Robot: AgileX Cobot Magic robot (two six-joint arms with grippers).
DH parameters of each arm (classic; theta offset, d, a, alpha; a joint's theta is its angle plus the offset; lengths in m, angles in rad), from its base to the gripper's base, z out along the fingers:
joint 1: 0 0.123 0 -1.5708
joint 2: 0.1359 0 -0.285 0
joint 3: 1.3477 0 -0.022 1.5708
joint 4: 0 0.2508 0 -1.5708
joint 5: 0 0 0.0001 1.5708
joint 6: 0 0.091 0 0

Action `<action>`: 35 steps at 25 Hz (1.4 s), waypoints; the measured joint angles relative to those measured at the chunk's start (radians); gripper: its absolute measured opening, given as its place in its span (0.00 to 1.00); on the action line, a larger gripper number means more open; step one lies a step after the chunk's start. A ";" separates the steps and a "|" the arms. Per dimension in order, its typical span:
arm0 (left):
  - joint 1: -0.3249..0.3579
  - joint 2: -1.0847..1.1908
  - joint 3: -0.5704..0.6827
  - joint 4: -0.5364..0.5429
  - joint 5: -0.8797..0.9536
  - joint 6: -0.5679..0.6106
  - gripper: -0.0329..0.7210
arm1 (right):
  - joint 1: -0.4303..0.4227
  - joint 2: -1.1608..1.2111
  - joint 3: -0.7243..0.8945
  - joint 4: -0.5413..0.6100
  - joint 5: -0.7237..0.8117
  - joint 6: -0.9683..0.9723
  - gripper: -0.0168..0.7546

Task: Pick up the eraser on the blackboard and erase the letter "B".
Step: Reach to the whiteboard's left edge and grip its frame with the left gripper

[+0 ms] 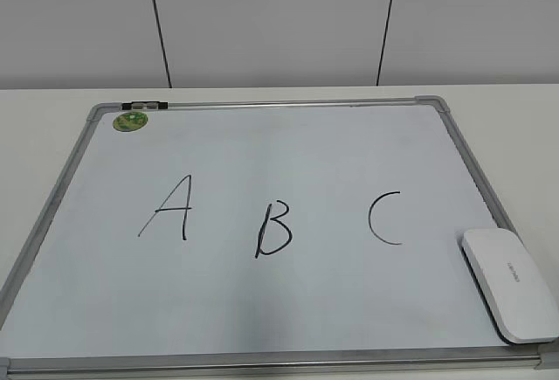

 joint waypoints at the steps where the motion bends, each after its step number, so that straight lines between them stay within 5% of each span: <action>1: 0.000 0.000 0.000 0.000 0.000 0.000 0.35 | 0.000 0.000 0.000 0.000 0.000 0.000 0.70; 15: 0.000 0.043 -0.066 0.053 -0.087 0.000 0.35 | 0.000 0.000 0.000 0.000 0.000 0.000 0.69; 35: -0.051 0.988 -0.410 -0.045 -0.085 0.000 0.36 | 0.000 0.000 0.000 0.000 0.000 0.000 0.69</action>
